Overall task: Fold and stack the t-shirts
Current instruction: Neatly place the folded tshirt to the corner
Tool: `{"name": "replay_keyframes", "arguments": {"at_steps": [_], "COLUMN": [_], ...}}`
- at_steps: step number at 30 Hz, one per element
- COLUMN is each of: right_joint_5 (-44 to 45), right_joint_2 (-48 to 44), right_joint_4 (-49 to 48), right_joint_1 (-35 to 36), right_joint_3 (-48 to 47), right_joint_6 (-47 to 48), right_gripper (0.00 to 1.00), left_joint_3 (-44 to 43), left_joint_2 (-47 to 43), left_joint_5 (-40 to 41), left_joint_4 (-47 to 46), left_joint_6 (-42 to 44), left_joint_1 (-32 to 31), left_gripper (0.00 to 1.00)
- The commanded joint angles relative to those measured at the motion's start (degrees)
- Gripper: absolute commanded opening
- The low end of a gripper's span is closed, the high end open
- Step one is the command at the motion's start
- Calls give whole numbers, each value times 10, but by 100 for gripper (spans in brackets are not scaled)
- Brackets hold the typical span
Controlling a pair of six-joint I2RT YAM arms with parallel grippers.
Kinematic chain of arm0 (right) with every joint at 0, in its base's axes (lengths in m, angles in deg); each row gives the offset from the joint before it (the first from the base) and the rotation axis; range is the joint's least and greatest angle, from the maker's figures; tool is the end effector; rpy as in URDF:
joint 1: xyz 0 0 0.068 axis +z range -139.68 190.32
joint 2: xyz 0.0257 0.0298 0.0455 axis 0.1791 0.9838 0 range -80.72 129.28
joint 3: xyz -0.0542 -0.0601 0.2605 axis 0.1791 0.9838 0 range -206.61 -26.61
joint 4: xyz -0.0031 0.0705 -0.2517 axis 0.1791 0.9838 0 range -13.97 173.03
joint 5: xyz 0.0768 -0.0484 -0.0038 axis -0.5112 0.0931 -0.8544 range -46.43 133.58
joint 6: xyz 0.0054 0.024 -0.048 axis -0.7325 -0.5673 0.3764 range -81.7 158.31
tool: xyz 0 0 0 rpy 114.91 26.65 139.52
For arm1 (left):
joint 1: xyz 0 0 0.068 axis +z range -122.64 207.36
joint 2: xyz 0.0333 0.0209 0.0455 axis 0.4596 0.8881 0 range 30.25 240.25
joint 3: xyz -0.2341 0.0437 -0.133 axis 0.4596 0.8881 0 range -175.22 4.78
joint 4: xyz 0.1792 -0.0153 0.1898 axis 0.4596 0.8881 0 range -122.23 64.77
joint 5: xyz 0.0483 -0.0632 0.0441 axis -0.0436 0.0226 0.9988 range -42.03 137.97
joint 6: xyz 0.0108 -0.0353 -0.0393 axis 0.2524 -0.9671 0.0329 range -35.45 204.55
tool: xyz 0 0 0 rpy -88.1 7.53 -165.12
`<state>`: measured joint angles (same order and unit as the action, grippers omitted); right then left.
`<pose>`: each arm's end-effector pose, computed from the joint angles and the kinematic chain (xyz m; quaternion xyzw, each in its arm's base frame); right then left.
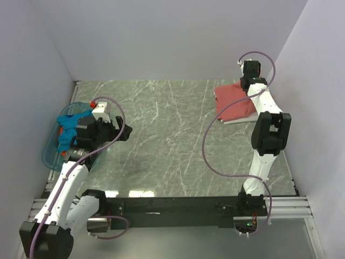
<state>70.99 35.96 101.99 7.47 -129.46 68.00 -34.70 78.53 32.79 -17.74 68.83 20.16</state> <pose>0.4704 -0.0398 0.2815 -0.1065 0.8790 -0.3215 0.3355 0.1924 -0.0337 0.2895 0.0109 0.8310 -0.2165 0.5123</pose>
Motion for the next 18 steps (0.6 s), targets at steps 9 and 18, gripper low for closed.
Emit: {"name": "replay_keyframes", "arguments": {"at_steps": [9, 18], "right_joint_5": [17, 20], "right_joint_2": [10, 22], "right_joint_4": [-35, -36], "right_joint_1": [-8, -11], "right_joint_3": [-23, -24], "right_joint_6": [-3, -1], "right_gripper": [0, 0], "left_joint_3": [0, 1], "left_joint_2": [2, 2], "left_joint_5": [-3, -2], "left_joint_4": [-18, -18], "left_joint_6": [10, 10], "left_joint_1": [0, 0], "left_gripper": [95, 95]}}
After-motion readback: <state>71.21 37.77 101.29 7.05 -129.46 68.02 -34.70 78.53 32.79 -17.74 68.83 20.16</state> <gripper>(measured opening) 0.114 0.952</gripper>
